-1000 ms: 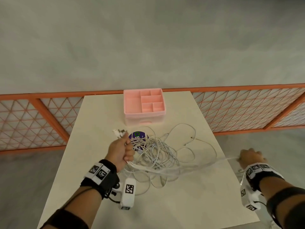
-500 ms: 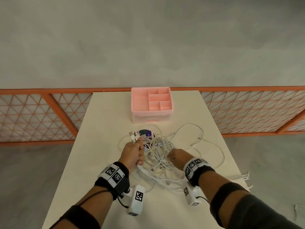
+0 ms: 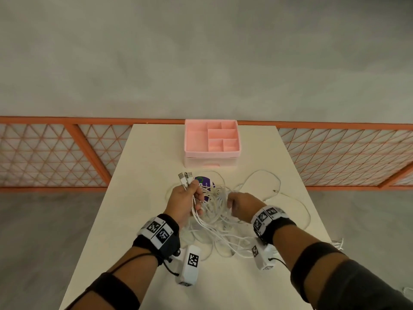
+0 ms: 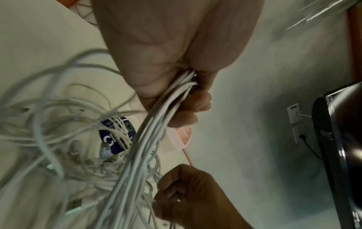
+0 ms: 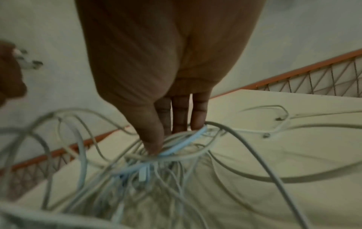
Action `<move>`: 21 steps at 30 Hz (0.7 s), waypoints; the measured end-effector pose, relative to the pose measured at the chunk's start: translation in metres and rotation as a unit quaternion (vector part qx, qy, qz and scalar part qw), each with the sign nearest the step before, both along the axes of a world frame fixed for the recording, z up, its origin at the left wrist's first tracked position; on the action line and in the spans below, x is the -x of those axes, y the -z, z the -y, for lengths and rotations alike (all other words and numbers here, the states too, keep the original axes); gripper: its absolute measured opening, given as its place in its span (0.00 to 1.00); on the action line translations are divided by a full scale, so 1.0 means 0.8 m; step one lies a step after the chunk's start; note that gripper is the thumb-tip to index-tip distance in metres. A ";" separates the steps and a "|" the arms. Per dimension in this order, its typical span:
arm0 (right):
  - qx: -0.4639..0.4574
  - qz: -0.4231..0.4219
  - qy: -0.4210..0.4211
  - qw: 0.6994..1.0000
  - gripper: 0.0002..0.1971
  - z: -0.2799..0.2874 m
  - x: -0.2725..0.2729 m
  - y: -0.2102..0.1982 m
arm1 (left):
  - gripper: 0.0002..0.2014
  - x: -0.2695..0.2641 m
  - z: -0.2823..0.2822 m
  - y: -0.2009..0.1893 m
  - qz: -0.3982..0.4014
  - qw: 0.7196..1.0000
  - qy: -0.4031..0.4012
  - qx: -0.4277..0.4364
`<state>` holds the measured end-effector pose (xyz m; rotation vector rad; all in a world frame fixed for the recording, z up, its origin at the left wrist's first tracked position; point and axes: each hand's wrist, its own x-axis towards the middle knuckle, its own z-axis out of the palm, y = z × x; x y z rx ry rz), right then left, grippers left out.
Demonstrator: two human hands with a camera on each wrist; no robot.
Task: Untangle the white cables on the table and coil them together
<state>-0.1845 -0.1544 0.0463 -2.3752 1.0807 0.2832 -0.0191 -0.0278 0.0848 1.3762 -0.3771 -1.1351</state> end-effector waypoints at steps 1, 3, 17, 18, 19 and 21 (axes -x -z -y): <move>-0.009 0.022 0.002 1.000 0.11 0.002 -0.003 -0.012 | 0.18 0.000 0.005 -0.002 0.008 1.000 -0.003 0.012; -0.023 0.064 0.009 0.998 0.11 0.004 -0.010 -0.036 | 0.17 -0.001 0.015 -0.008 0.019 0.999 -0.008 0.029; -0.113 0.086 0.027 0.990 0.05 0.006 0.000 -0.060 | 0.16 0.002 0.026 -0.018 -0.024 0.998 -0.005 0.056; -0.120 0.102 0.034 0.987 0.03 0.007 0.001 -0.063 | 0.16 0.004 0.026 -0.018 -0.016 0.998 -0.003 0.056; -0.125 0.116 0.040 0.985 0.01 0.008 0.003 -0.066 | 0.17 0.005 0.025 -0.019 -0.009 0.998 -0.002 0.057; -0.124 0.126 0.039 0.983 0.02 0.011 0.002 -0.074 | 0.18 0.007 0.024 -0.022 0.007 0.998 0.007 0.065</move>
